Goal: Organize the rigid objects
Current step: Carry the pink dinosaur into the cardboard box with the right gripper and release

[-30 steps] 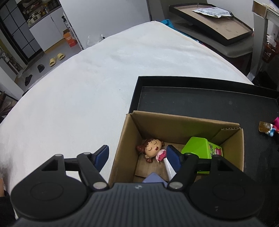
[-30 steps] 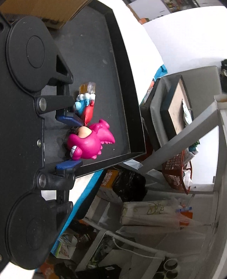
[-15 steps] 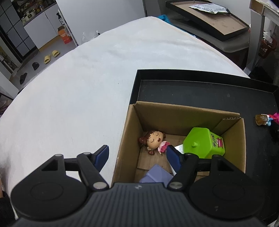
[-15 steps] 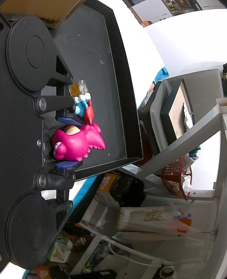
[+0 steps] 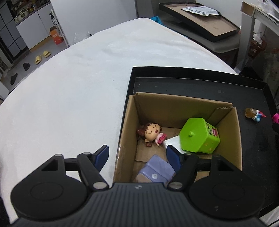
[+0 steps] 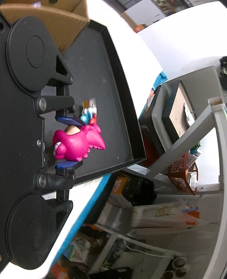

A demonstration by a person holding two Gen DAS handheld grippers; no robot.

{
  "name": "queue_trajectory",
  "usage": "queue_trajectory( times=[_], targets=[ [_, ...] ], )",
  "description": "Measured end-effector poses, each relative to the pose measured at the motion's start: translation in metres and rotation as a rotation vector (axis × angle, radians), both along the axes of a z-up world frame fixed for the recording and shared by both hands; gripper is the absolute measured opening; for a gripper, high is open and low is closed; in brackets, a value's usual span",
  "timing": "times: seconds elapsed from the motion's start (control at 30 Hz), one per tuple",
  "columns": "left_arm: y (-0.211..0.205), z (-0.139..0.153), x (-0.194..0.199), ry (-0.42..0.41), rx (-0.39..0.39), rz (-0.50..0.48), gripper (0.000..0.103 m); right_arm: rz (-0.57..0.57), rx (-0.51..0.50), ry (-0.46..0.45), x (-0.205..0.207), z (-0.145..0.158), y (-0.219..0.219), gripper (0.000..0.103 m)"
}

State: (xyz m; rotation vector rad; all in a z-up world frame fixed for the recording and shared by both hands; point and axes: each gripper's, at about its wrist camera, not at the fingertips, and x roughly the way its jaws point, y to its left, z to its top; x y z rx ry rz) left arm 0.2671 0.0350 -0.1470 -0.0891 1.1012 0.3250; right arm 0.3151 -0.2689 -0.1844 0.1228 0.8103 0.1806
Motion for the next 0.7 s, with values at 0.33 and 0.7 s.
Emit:
queue_trajectory(
  times=[0.33, 0.7],
  targets=[
    [0.008, 0.000, -0.021, -0.029, -0.067, -0.014, 0.070, 0.004, 0.003, 0.000, -0.028, 0.029, 0.018, 0.040],
    [0.024, -0.002, -0.038, -0.081, -0.104, -0.004, 0.067, 0.037, -0.044, -0.027, -0.055, 0.055, 0.056, 0.040]
  ],
)
